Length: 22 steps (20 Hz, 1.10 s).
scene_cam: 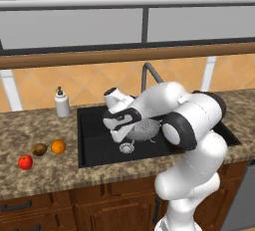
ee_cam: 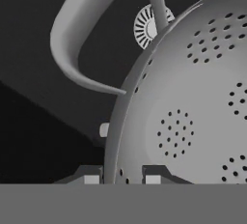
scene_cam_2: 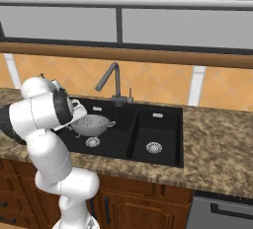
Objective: Put the colander in the sink, put the pear, apple, orange in the colander, and turn on the sink faucet and pour water over the colander.
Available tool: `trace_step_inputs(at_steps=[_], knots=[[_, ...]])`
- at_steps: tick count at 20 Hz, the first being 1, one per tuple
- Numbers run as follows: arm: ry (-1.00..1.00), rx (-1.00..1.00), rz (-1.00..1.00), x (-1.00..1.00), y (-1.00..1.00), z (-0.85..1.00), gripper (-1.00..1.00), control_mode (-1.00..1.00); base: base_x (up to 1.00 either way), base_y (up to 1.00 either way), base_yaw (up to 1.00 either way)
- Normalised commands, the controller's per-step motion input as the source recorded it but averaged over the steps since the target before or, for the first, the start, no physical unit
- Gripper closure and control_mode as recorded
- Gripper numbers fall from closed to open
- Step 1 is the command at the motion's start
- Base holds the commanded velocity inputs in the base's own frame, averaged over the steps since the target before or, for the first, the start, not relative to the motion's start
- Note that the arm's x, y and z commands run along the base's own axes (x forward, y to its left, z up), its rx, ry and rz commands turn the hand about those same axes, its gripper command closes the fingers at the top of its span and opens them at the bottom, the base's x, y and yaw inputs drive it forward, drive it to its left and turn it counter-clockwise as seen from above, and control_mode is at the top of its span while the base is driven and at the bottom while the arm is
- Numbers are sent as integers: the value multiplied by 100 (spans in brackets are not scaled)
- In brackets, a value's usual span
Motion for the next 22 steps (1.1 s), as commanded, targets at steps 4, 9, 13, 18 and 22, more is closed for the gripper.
trace_step_inputs(at_steps=[4,9,13,18,22], knots=[[0,0,-15,27,-8,-44,100,-100,0,0,0],[0,0,-10,5,-12,-21,100,-100,0,0,0],[0,-1,-8,4,-22,-26,100,-100,0,0,0],[-1,0,-6,5,-25,-30,100,-100,0,0,0],[-4,0,-3,9,-11,-30,100,-100,0,0,0]])
